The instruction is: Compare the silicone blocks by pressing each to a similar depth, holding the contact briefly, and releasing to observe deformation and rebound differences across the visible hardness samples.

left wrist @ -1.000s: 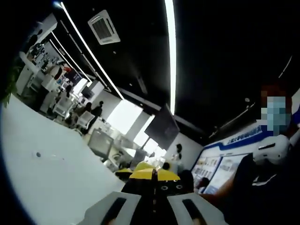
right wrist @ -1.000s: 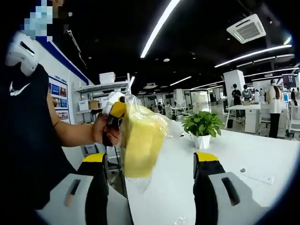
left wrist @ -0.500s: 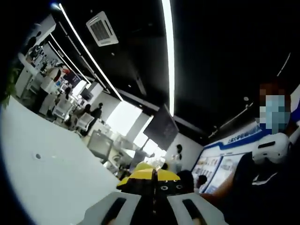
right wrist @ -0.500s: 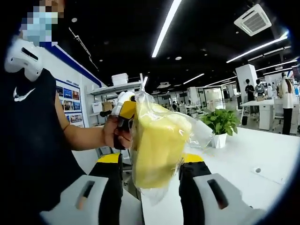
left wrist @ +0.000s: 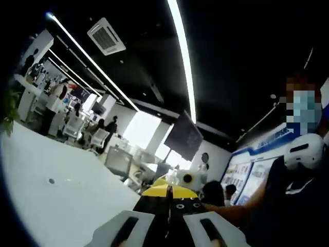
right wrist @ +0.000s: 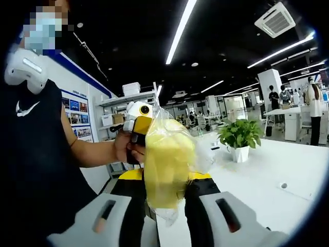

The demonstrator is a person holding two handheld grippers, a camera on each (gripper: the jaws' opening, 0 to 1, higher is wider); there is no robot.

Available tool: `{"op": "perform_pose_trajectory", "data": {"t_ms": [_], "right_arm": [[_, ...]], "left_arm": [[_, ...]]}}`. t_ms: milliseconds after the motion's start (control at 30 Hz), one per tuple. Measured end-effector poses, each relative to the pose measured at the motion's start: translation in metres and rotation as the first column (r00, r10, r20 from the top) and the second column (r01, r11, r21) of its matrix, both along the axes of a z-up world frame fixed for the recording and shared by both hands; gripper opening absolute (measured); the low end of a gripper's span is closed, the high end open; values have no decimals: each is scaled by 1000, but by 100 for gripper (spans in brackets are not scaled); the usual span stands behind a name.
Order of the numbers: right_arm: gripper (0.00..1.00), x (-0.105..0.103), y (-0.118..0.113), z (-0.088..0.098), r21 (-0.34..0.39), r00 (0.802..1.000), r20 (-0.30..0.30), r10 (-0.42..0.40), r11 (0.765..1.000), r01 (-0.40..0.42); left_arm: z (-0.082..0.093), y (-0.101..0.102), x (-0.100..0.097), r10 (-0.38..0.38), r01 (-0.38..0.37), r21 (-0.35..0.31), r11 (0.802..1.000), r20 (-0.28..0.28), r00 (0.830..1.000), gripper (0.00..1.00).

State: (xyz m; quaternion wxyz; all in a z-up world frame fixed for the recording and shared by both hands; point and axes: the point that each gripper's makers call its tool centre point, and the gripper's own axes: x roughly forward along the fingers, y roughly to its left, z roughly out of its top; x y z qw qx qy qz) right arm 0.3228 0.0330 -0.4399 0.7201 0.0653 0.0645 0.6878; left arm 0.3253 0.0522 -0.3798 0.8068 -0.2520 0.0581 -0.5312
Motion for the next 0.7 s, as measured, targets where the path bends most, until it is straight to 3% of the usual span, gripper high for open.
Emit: {"op": "perform_pose_trajectory", "data": {"t_ms": [700], "right_arm": [[9,1,-2,-9,-53,998,-46,-31,998,29]], "left_arm": [[-11,-2,-2,12,-19,133,991,53,998,0]]}}
